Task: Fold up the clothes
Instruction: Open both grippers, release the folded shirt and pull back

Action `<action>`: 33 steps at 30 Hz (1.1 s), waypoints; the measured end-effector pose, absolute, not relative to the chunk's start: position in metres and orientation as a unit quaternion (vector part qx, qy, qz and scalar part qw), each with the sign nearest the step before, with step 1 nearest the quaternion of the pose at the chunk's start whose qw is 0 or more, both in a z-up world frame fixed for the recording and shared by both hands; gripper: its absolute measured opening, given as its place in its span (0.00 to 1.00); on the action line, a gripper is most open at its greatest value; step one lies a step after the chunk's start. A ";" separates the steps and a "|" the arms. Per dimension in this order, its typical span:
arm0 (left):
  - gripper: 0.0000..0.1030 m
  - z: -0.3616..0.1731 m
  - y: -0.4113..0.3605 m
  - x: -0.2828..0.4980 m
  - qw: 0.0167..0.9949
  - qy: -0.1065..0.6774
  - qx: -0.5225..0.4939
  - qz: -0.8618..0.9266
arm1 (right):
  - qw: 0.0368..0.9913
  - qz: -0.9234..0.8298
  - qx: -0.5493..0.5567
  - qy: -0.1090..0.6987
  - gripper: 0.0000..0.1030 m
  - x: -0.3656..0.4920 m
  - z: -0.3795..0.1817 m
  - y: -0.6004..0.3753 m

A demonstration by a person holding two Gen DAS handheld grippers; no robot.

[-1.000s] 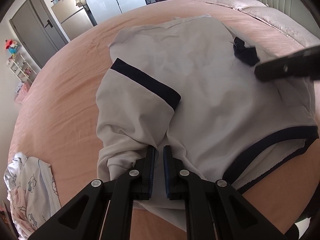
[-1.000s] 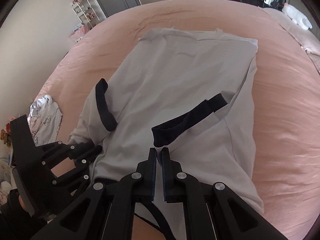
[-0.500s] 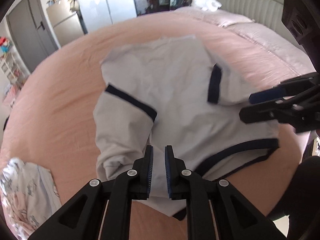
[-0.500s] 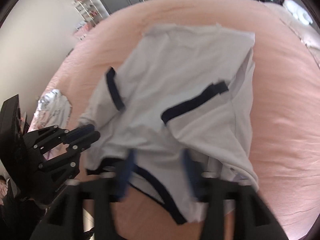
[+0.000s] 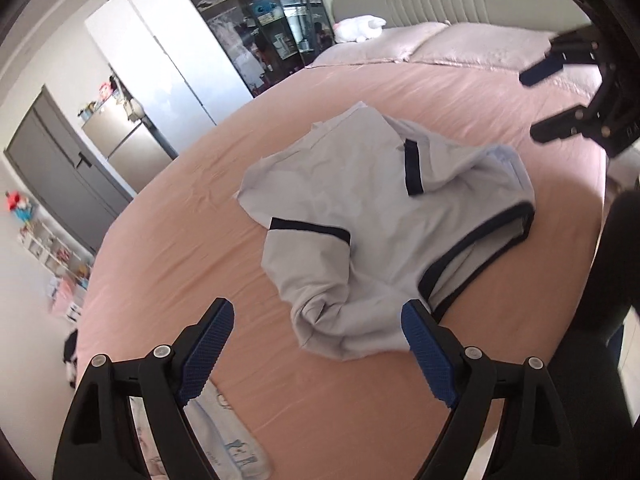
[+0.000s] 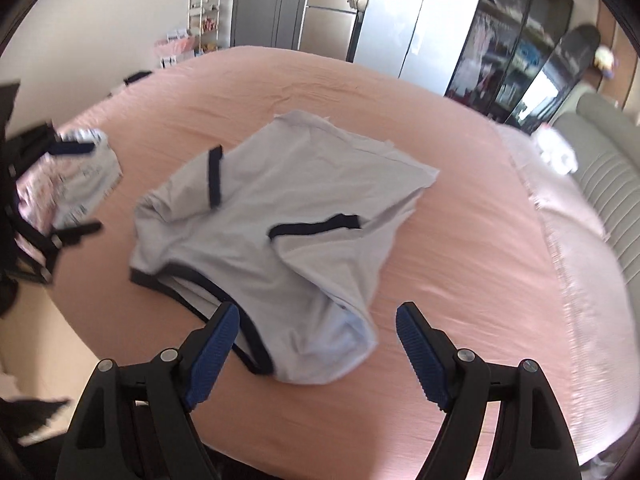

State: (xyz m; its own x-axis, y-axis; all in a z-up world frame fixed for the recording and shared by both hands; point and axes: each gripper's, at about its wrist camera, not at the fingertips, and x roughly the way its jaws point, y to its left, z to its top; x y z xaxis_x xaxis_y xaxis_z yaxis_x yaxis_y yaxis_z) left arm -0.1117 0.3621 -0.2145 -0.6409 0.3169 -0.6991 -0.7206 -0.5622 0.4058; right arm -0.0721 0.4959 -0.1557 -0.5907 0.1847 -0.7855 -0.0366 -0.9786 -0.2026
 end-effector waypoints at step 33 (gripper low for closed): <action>0.85 -0.328 0.395 -0.107 0.318 0.533 -0.142 0.771 | 0.058 0.754 -0.361 -0.545 0.78 -0.063 -0.308 0.458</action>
